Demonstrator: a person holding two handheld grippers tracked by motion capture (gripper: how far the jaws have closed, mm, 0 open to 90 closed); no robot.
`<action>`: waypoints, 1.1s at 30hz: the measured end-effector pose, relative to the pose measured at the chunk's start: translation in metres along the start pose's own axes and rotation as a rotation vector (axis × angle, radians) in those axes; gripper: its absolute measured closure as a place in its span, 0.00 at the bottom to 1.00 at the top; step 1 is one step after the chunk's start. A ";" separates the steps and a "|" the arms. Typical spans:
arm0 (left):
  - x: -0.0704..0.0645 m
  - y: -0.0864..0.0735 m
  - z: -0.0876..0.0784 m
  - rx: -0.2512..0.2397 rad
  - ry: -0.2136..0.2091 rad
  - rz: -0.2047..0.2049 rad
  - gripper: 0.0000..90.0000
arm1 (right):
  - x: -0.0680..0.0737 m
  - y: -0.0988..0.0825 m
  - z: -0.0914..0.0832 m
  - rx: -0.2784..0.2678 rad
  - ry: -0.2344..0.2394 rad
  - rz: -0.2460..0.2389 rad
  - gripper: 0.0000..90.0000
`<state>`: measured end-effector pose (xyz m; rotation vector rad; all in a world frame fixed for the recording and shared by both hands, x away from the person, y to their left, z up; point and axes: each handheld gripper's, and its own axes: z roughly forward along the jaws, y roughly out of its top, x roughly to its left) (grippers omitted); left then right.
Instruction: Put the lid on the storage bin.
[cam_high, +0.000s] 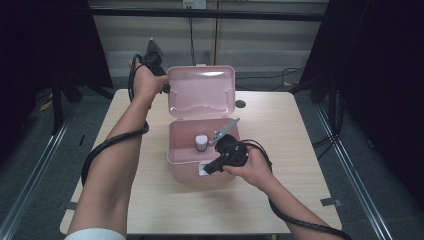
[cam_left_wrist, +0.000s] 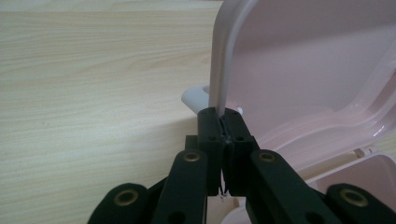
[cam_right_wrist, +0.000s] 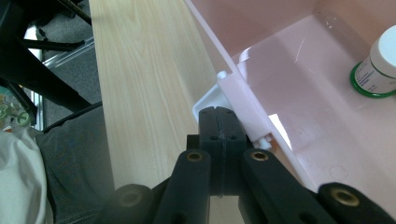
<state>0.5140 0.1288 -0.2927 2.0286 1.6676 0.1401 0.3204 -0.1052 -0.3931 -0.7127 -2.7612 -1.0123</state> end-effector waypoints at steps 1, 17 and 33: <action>0.000 -0.001 -0.001 0.001 -0.002 0.003 0.98 | 0.000 0.000 0.000 -0.001 0.000 -0.001 1.00; -0.001 -0.008 -0.012 -0.014 -0.007 0.012 0.97 | 0.000 0.002 0.000 0.004 -0.008 0.022 1.00; -0.005 -0.014 -0.024 0.006 -0.016 0.011 0.97 | 0.001 0.004 0.001 0.014 -0.017 0.033 1.00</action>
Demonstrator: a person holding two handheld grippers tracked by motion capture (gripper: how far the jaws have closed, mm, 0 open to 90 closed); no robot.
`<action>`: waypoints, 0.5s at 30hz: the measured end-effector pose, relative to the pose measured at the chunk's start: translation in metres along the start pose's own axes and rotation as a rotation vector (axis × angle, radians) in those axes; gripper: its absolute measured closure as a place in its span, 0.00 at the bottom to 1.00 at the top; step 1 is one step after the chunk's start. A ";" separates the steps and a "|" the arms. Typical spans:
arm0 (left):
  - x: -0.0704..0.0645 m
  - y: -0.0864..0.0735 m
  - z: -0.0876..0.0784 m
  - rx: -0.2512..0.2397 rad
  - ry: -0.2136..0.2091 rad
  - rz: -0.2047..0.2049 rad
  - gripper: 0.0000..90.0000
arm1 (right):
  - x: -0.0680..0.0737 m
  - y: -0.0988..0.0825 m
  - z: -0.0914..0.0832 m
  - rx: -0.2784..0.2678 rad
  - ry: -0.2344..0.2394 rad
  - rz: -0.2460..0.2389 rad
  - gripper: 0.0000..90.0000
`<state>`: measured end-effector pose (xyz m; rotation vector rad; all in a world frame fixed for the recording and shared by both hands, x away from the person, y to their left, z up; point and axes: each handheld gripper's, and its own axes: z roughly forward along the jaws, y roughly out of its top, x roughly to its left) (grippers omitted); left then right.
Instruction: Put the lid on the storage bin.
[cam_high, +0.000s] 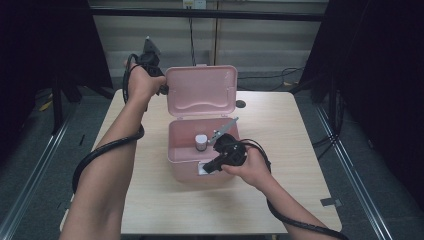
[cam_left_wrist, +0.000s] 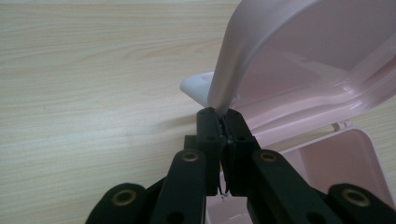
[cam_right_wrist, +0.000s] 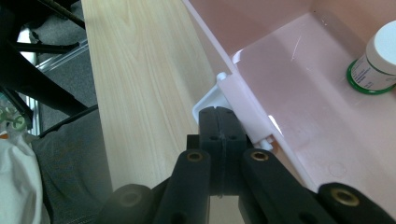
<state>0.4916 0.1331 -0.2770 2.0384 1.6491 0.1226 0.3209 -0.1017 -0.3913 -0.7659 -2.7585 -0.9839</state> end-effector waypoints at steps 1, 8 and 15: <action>0.000 0.000 0.000 0.000 0.000 0.000 0.97 | 0.000 0.000 0.000 0.002 0.000 0.001 1.00; -0.002 -0.003 -0.005 0.007 -0.005 -0.001 0.97 | 0.000 0.002 0.000 0.008 -0.006 0.005 1.00; -0.002 -0.008 -0.009 0.005 -0.018 0.002 0.96 | -0.001 0.003 0.001 0.006 -0.013 0.004 1.00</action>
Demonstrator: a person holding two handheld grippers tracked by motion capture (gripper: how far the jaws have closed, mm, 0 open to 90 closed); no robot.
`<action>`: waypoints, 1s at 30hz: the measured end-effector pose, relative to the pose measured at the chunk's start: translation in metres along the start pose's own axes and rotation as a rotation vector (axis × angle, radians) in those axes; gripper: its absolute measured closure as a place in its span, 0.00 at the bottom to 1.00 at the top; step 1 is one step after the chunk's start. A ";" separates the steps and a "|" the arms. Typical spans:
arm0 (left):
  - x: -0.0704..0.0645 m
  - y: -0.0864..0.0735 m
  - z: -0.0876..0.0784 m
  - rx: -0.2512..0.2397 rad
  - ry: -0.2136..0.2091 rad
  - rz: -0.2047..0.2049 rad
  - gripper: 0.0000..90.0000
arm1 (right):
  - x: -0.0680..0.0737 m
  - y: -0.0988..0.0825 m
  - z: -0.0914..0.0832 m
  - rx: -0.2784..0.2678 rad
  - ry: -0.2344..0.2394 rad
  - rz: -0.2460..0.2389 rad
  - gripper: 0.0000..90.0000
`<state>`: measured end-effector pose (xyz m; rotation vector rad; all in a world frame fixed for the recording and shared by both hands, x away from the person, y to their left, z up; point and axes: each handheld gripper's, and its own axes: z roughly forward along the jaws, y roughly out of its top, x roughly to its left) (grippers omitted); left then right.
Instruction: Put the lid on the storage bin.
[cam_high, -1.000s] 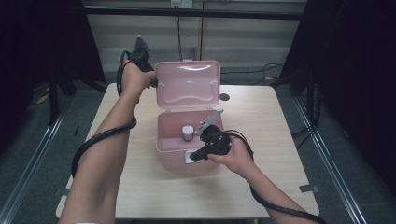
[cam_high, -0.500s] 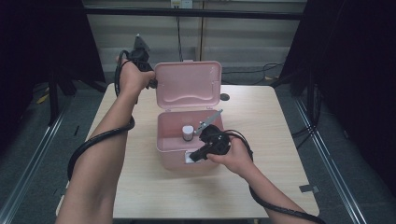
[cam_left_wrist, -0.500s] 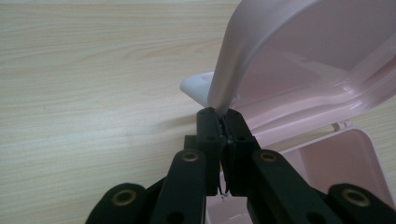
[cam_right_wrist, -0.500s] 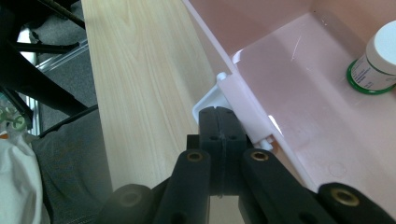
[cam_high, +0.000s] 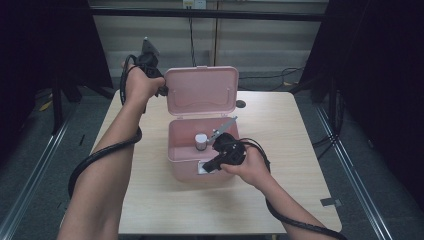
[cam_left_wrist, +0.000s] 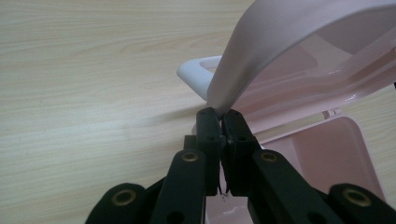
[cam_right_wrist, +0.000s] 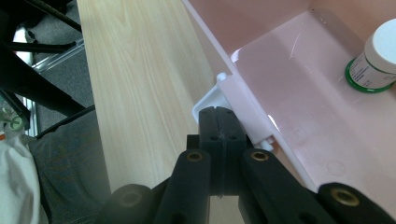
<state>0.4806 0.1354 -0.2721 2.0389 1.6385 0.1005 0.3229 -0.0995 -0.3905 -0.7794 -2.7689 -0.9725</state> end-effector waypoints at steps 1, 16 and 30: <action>0.000 -0.001 0.000 -0.002 -0.004 -0.003 0.96 | 0.000 0.000 0.000 -0.002 -0.002 -0.006 1.00; -0.015 -0.009 -0.006 0.047 -0.052 0.011 1.00 | 0.000 0.003 0.002 -0.007 -0.013 0.004 1.00; 0.009 -0.016 0.004 0.067 0.013 -0.016 1.00 | 0.000 0.002 0.002 -0.008 -0.011 0.006 1.00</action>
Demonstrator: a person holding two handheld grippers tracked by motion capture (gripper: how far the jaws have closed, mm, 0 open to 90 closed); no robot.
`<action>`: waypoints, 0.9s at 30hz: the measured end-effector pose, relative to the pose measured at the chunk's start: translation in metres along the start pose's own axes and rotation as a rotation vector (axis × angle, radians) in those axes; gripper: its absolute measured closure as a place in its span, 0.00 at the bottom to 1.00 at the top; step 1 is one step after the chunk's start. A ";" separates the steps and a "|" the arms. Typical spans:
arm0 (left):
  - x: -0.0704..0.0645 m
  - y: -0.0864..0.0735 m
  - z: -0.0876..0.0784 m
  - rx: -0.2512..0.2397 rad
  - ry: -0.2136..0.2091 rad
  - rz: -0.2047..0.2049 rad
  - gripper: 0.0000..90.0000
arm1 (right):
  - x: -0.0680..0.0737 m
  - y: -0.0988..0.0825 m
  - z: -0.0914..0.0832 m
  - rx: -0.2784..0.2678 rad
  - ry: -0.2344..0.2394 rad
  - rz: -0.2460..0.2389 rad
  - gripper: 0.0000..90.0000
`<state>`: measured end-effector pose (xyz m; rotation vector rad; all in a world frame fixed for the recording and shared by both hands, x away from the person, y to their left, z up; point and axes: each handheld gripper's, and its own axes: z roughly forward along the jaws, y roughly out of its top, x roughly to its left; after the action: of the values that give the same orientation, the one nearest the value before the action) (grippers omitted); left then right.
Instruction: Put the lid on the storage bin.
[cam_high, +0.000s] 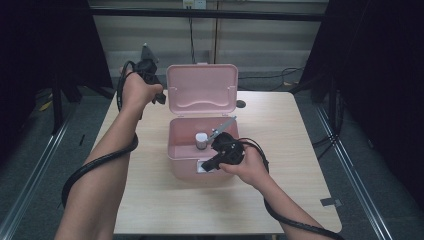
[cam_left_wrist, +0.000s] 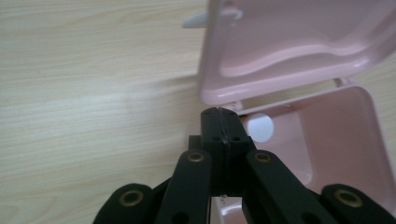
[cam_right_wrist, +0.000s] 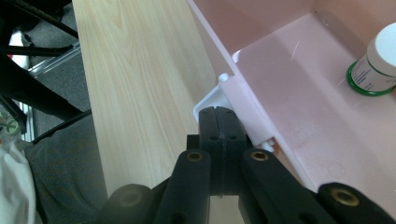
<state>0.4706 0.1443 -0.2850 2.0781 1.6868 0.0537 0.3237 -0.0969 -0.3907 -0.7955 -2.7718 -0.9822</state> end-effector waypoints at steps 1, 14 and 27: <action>0.004 -0.001 0.005 0.005 -0.003 -0.018 1.00 | 0.000 0.000 0.000 -0.005 0.000 -0.003 1.00; 0.017 0.013 0.045 -0.118 -0.038 0.013 0.76 | -0.003 -0.001 0.000 -0.007 0.011 -0.009 1.00; 0.018 0.032 0.079 -0.063 -0.036 -0.018 0.81 | -0.005 0.000 -0.001 0.000 0.022 -0.010 1.00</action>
<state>0.5287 0.1310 -0.3483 2.0056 1.6613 0.0633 0.3280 -0.0998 -0.3916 -0.7672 -2.7596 -0.9863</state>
